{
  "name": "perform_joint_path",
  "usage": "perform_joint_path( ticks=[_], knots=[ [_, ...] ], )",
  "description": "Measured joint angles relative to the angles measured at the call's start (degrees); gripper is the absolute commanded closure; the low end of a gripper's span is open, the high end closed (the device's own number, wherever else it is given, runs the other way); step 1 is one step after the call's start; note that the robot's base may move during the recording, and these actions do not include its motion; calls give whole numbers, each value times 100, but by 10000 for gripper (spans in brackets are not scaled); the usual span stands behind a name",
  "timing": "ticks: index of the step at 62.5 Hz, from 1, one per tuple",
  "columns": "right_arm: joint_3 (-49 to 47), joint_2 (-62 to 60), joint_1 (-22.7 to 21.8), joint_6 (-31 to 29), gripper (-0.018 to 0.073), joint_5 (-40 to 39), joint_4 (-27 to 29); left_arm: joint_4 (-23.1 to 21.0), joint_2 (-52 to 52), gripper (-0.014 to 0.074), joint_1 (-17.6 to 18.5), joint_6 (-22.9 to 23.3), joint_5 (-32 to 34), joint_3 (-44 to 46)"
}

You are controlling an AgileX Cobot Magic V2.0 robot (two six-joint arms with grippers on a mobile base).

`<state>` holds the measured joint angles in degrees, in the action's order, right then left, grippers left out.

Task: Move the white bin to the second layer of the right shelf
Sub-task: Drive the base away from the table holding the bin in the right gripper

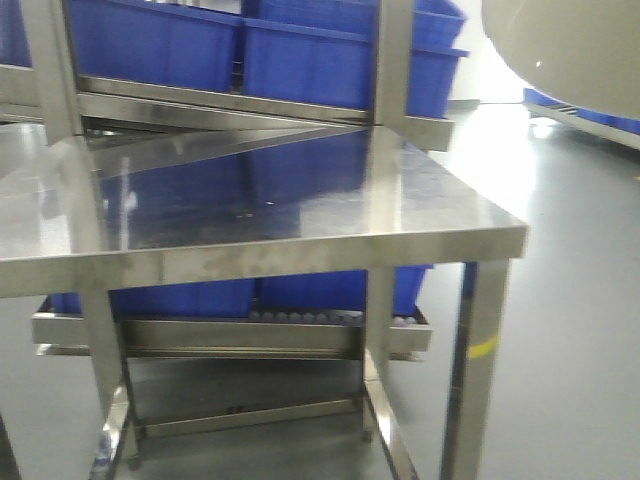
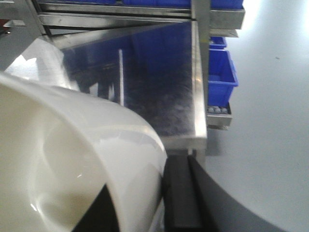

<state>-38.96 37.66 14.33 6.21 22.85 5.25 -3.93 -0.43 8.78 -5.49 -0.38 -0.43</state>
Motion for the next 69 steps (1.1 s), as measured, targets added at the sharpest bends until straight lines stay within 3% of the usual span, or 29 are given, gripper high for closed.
perform_joint_path(
  ticks=[69],
  knots=[
    [0,-9,0,0,503,0,0,0,0,512,0,0,0,0]
  ],
)
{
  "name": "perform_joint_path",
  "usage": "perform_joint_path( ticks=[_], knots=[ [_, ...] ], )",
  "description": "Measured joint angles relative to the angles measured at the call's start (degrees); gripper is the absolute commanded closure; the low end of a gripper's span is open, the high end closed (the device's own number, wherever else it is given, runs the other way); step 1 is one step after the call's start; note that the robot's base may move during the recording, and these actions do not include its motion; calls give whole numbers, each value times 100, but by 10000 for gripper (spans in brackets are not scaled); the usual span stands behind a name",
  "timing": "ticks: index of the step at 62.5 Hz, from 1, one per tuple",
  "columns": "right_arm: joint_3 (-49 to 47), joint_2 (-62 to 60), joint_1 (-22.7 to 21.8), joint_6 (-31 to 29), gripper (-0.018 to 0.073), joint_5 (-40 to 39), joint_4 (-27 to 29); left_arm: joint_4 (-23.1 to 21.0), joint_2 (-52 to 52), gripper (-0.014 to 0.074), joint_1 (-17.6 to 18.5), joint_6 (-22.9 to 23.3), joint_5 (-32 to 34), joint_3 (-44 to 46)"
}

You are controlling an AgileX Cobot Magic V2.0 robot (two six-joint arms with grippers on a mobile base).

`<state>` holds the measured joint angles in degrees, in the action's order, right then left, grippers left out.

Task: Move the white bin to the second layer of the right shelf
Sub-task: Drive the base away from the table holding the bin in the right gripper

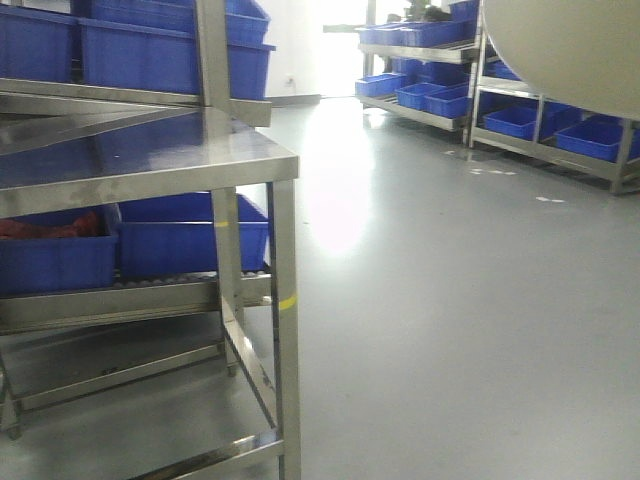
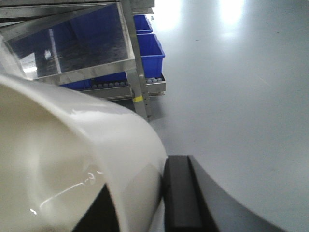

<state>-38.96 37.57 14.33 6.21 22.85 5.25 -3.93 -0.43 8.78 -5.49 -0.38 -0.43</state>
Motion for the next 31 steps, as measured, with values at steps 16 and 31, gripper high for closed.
perform_joint_path(
  ticks=[16,31],
  knots=[
    [0,0,0,0,503,0,0,0,0,512,0,0,0,0],
    [0,0,0,0,503,0,0,0,0,512,0,0,0,0]
  ],
)
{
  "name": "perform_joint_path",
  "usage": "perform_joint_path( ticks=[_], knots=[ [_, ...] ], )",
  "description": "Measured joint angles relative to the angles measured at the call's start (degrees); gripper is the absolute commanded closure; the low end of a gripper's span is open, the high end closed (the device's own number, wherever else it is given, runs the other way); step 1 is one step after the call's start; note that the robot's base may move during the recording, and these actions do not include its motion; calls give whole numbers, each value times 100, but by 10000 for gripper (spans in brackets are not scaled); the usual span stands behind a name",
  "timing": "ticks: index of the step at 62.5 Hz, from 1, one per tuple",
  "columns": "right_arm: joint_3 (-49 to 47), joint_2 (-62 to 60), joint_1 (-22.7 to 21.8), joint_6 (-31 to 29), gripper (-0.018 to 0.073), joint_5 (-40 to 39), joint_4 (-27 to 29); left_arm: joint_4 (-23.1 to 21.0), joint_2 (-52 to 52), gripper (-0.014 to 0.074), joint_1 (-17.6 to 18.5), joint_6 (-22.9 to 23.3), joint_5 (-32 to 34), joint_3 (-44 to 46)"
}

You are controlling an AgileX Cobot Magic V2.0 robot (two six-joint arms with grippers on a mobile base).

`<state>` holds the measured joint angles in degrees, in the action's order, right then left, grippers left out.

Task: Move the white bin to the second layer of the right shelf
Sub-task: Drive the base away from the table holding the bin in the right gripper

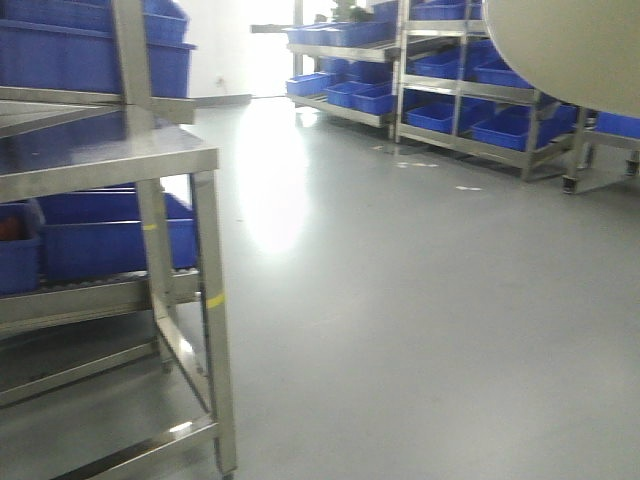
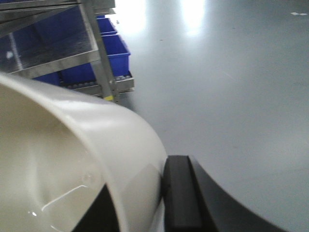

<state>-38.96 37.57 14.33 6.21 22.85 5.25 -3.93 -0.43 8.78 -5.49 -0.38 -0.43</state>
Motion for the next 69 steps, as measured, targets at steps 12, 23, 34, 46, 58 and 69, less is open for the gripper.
perform_joint_path(
  ticks=[12,23,34,46,58,69],
  knots=[
    [0,0,0,-4,503,0,0,0,0,512,0,0,0,0],
    [0,0,0,-4,503,0,0,0,0,512,0,0,0,0],
    [0,0,0,-4,503,0,0,0,0,512,0,0,0,0],
    [0,0,0,-4,503,0,0,0,0,512,0,0,0,0],
    [0,0,0,-4,503,0,0,0,0,512,0,0,0,0],
    [0,-13,0,-4,503,0,0,0,0,512,0,0,0,0]
  ],
)
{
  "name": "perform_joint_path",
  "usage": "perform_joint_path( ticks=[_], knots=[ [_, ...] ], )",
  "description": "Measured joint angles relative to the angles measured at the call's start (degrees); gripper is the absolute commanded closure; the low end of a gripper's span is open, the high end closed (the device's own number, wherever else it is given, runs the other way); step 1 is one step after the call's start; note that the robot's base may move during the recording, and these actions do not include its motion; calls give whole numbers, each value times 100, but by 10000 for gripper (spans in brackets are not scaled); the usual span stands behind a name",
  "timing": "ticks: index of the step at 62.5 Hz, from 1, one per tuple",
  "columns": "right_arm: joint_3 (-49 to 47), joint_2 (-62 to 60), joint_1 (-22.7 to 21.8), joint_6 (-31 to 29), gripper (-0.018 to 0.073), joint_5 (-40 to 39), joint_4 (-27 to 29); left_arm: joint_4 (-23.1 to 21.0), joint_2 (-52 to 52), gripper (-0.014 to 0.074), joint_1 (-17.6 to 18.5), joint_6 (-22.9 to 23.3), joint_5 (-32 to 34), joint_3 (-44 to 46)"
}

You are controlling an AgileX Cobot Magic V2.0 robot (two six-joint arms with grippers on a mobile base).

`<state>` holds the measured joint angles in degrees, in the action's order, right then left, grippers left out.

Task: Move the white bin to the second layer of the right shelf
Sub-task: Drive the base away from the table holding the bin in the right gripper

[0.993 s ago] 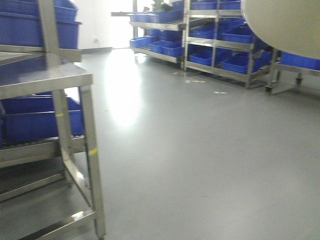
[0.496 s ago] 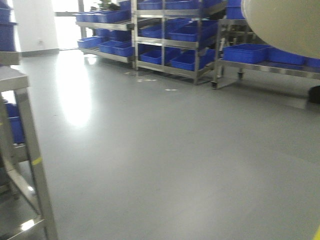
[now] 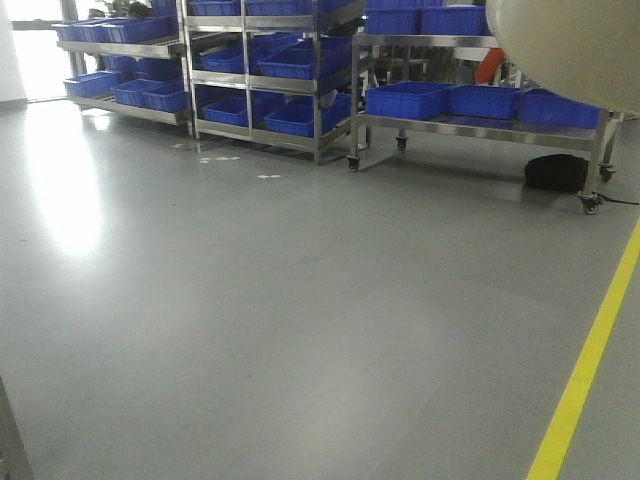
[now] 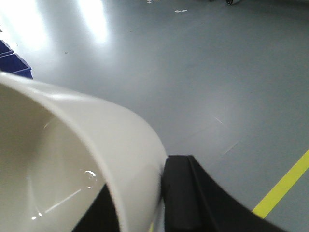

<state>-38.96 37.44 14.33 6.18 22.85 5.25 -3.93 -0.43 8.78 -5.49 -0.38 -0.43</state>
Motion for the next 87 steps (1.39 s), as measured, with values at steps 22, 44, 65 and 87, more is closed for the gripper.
perform_joint_path(
  ticks=[22,44,65,87],
  knots=[
    [0,0,0,0,503,0,0,0,0,512,0,0,0,0],
    [0,0,0,0,503,0,0,0,0,512,0,0,0,0],
    [0,0,0,0,503,0,0,0,0,512,0,0,0,0],
    [0,0,0,0,503,0,0,0,0,512,0,0,0,0]
  ],
)
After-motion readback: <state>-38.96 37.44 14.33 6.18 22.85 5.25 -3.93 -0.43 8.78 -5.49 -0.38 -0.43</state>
